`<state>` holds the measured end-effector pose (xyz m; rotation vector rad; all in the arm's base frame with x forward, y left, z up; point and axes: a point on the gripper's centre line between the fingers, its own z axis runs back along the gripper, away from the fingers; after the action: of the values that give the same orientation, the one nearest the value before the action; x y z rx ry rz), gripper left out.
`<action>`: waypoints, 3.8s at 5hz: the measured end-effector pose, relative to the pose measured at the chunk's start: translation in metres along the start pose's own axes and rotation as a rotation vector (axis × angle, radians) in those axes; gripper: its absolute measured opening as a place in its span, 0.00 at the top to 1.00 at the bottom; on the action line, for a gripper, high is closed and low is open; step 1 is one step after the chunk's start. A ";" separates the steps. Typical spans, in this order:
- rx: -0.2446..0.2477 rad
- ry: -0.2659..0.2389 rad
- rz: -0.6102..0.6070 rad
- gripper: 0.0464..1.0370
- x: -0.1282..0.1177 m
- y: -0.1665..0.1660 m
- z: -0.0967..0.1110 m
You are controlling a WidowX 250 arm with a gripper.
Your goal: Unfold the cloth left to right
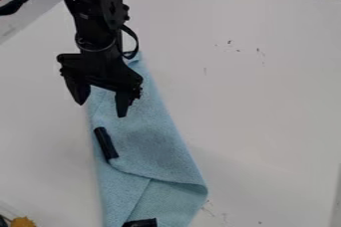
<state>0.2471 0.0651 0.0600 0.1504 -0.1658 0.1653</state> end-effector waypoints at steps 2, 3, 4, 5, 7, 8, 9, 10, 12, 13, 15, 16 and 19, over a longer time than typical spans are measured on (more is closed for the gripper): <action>-0.014 0.027 0.041 0.04 -0.017 -0.005 -0.015; -0.024 0.026 0.071 0.04 -0.027 -0.007 -0.022; -0.031 0.009 0.086 0.04 -0.027 -0.009 -0.024; -0.042 0.003 0.098 0.04 -0.025 -0.007 -0.027; -0.064 0.004 0.097 0.08 -0.025 -0.008 -0.034; -0.069 0.003 0.110 0.23 -0.026 -0.007 -0.035; -0.077 0.005 0.108 0.55 -0.026 -0.007 -0.036; -0.075 0.007 0.107 0.81 -0.027 -0.005 -0.036; -0.043 0.028 0.084 0.99 -0.019 -0.010 -0.028; -0.035 0.010 0.052 0.99 -0.003 -0.019 -0.017; -0.070 -0.047 -0.070 0.99 0.048 -0.055 -0.007; -0.098 -0.043 -0.112 0.99 0.065 -0.071 -0.015; -0.189 -0.052 -0.139 0.99 0.079 -0.092 -0.028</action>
<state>0.3444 -0.0077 0.0342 -0.0227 -0.2207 0.0064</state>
